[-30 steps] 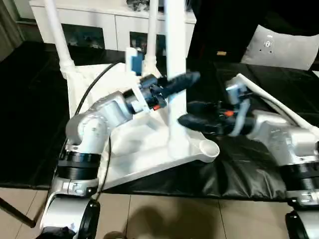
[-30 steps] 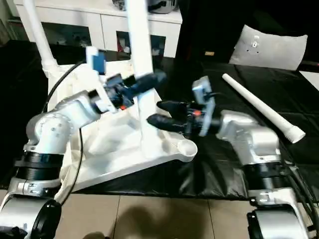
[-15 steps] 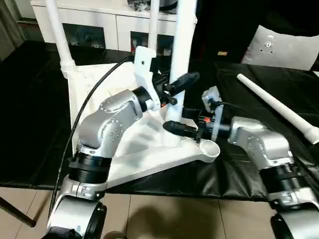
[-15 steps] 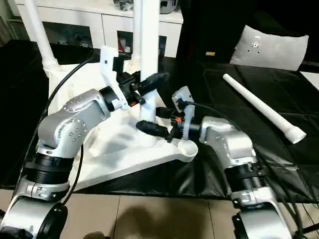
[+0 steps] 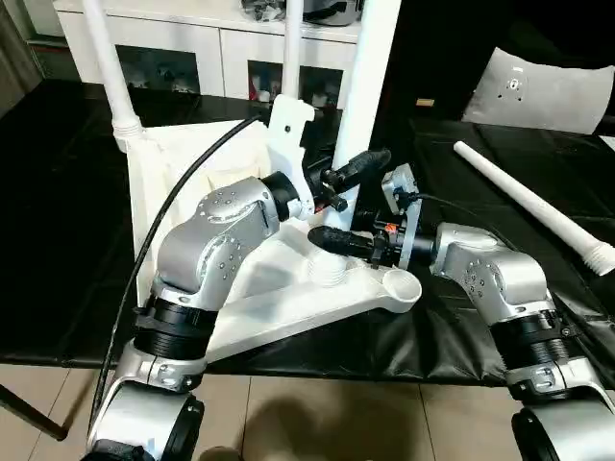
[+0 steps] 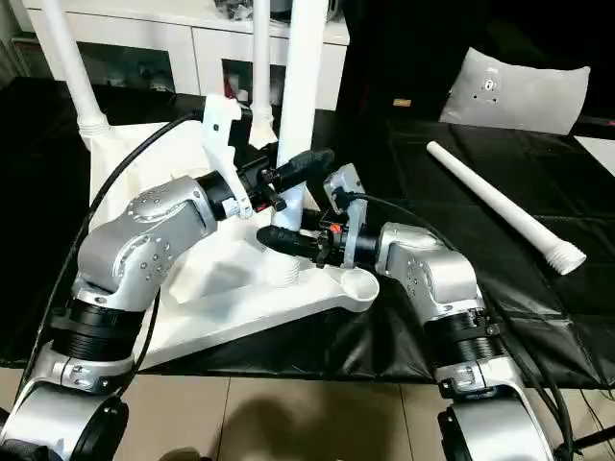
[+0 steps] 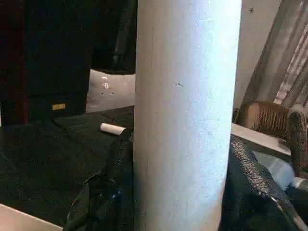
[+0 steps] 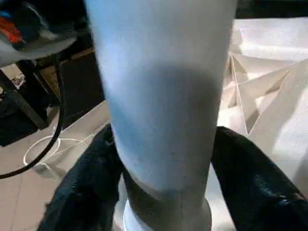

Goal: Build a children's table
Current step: Pick table leg

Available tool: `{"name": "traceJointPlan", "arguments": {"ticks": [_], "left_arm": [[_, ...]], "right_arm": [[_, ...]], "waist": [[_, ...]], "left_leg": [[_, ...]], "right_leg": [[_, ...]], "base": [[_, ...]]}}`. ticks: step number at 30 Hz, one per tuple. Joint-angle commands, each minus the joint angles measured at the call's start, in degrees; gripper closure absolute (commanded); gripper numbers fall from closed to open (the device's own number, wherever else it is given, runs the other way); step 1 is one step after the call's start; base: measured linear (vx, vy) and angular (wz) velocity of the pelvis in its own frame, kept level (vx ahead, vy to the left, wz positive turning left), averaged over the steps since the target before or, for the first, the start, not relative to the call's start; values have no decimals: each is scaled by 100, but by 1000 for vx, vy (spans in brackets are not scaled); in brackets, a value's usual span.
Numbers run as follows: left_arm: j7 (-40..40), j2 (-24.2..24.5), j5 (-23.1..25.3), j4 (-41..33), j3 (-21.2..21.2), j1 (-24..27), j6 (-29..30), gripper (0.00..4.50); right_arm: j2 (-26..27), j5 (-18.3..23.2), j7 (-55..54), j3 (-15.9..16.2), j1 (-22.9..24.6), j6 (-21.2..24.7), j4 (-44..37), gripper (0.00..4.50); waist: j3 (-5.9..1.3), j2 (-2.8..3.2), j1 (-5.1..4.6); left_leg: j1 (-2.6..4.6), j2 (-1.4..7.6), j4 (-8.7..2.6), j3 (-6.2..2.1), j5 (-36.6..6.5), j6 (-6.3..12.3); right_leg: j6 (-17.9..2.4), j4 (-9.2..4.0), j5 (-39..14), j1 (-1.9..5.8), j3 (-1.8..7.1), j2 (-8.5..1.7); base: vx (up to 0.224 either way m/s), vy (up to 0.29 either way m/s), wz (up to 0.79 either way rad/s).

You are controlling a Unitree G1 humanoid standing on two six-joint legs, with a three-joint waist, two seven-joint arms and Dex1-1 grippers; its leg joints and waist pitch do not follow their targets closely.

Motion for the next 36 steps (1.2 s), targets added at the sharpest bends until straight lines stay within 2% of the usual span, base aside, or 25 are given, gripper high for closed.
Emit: {"name": "traceJointPlan", "arguments": {"ticks": [1,8,13,19,20,22,23,25,28,36], "left_arm": [[-48,-34,20,-153,-89,-4,-69,269],[-152,-66,-36,-254,-125,36,4,269],[-160,-70,-39,-258,-129,40,7,269],[-147,-80,-52,-266,-114,50,19,269],[-146,-79,-51,-266,-110,50,16,269],[-141,-73,-38,-264,-108,50,1,269],[-147,-62,-17,-256,-116,49,-23,269],[-165,-46,0,-242,-128,47,-39,269],[-209,-27,-17,-264,-140,64,-30,269],[-254,-20,3,-248,-154,69,-47,269]], "right_arm": [[-29,-37,26,15,6,49,-7,194],[63,118,30,-105,-24,143,35,251],[67,86,50,-95,-40,115,101,258],[64,56,86,-96,-25,106,86,259],[60,9,66,-77,-21,42,87,259],[74,-15,31,-79,-22,7,99,259],[108,83,65,-133,-45,104,127,203],[108,105,80,-150,-69,131,139,187],[92,54,57,-131,-73,71,117,155],[72,-7,15,-152,-86,23,180,143]], "waist": [[-436,-44,11],[-434,-48,9],[-432,-51,14],[-436,-58,11],[-432,-86,7],[-432,-66,12],[-430,-63,8],[-427,-47,7],[-433,-57,8],[-432,-48,5]], "left_leg": [[16,127,-397,3,-894,51],[16,127,-398,4,-890,65],[20,129,-402,2,-910,41],[21,130,-399,3,-864,44],[15,131,-400,5,-855,48],[20,132,-400,2,-870,36],[22,135,-405,-1,-883,26],[29,135,-408,-4,-932,14],[27,138,-403,-2,-883,9],[31,135,-404,-2,-917,0]], "right_leg": [[-746,-340,-1617,370,255,-306],[-776,-335,-1586,373,255,-306],[-717,-347,-1689,366,256,-310],[-781,-327,-1523,371,257,-306],[-780,-328,-1526,374,256,-305],[-770,-329,-1577,371,257,-313],[-771,-329,-1579,370,256,-310],[-772,-335,-1606,368,255,-312],[-822,-320,-1461,373,259,-309],[-809,-327,-1502,373,260,-307]], "base": [[0,0,0],[0,0,0],[0,0,0],[0,0,0],[0,0,0],[0,0,0],[0,0,0],[0,0,0],[0,0,0],[0,0,0]]}}
